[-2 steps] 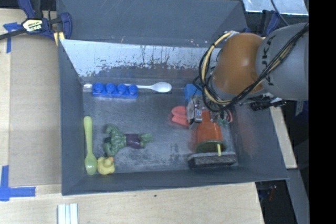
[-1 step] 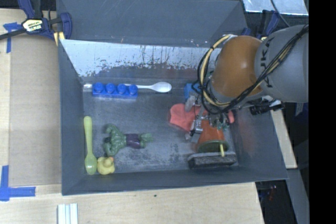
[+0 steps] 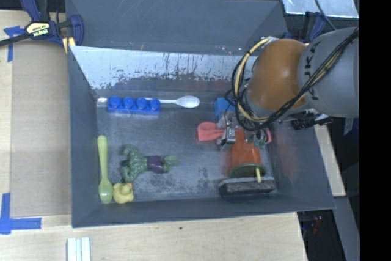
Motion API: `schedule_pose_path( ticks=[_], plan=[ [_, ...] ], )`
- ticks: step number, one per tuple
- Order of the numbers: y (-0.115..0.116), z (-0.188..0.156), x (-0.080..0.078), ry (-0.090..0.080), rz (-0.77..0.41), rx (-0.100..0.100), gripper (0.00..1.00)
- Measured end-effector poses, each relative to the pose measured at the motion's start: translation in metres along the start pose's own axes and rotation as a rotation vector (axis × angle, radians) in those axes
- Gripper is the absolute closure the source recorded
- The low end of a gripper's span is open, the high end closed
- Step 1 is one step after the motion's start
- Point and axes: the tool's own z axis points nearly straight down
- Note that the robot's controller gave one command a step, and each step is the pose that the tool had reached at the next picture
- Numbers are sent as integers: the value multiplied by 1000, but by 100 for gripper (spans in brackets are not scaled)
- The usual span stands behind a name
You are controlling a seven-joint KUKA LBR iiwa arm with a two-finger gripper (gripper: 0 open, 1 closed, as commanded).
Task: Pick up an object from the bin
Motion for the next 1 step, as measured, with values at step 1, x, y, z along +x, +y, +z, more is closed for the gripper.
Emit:
schedule_pose_path(
  ticks=[1],
  plan=[
    [0, 0, 0, 0, 0, 0, 100]
  ],
)
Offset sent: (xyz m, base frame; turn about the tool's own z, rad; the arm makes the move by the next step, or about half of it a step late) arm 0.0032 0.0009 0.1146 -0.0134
